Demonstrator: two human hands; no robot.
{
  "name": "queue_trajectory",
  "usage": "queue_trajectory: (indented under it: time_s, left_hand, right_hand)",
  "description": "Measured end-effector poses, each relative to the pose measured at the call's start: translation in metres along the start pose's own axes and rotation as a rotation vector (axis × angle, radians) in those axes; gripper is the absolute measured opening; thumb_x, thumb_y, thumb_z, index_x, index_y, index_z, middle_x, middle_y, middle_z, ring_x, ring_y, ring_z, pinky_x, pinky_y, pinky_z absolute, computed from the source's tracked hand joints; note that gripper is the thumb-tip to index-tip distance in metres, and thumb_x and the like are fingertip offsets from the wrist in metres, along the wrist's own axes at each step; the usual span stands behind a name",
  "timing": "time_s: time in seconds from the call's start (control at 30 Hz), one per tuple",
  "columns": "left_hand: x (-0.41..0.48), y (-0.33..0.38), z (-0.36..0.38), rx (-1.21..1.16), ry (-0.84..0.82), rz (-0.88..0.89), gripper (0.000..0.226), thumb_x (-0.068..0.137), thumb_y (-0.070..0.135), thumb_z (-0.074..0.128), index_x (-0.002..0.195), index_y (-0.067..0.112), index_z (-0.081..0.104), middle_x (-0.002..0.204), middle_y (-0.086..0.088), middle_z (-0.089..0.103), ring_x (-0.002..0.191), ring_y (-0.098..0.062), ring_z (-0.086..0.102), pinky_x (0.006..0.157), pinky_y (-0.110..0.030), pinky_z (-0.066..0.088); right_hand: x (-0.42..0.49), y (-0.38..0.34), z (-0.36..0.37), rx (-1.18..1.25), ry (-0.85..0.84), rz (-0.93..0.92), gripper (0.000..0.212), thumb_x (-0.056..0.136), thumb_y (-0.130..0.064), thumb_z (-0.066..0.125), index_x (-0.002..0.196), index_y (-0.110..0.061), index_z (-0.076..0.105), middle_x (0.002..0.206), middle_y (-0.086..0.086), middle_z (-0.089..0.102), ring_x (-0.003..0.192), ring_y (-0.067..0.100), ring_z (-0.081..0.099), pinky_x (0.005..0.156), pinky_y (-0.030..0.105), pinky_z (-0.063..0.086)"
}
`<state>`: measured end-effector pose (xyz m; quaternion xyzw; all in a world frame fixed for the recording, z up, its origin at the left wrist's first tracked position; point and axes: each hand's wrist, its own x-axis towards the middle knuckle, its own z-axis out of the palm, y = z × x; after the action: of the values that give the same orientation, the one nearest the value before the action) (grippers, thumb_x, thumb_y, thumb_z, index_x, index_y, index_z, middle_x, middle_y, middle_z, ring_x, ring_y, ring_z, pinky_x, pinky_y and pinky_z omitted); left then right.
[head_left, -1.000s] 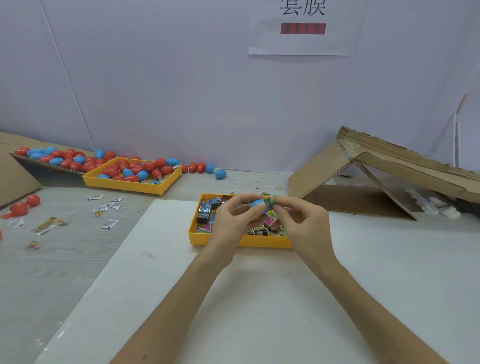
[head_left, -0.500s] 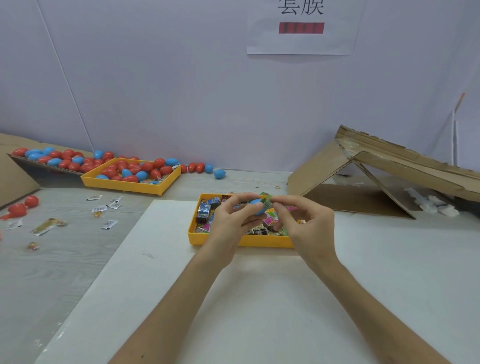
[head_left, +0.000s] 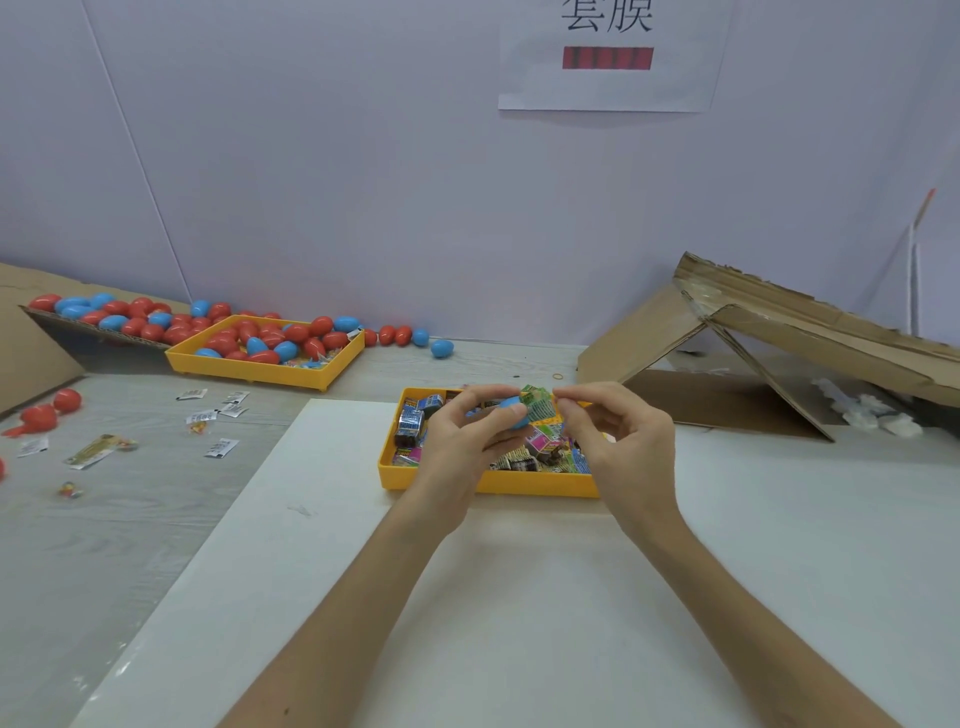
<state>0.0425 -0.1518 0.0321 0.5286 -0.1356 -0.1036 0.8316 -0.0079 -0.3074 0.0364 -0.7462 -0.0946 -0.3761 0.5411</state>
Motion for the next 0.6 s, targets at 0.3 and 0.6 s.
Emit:
queue_trajectory:
  time_s: [0.3, 0.6]
  left_hand:
    - [-0.0039, 0.0012, 0.0032, 0.115, -0.039, 0.084, 0.021, 0.09, 0.009, 0.072, 0.111, 0.009, 0.072, 0.096, -0.008, 0.077, 0.087, -0.022, 0.074, 0.076, -0.024, 0.058]
    - [-0.0054, 0.0017, 0.0029, 0.073, -0.124, 0.061, 0.029, 0.1, 0.004, 0.056, 0.116, 0.02, 0.074, 0.107, -0.006, 0.077, 0.1, -0.028, 0.074, 0.082, -0.026, 0.058]
  right_hand:
    - [0.0016, 0.0004, 0.0002, 0.115, -0.062, 0.093, 0.014, 0.091, -0.006, 0.071, 0.094, -0.019, 0.077, 0.088, -0.002, 0.076, 0.078, 0.017, 0.073, 0.071, 0.026, 0.058]
    - [0.0077, 0.0046, -0.0021, 0.204, -0.029, 0.218, 0.015, 0.09, -0.006, 0.071, 0.087, -0.02, 0.076, 0.082, -0.001, 0.074, 0.07, 0.008, 0.067, 0.066, 0.021, 0.055]
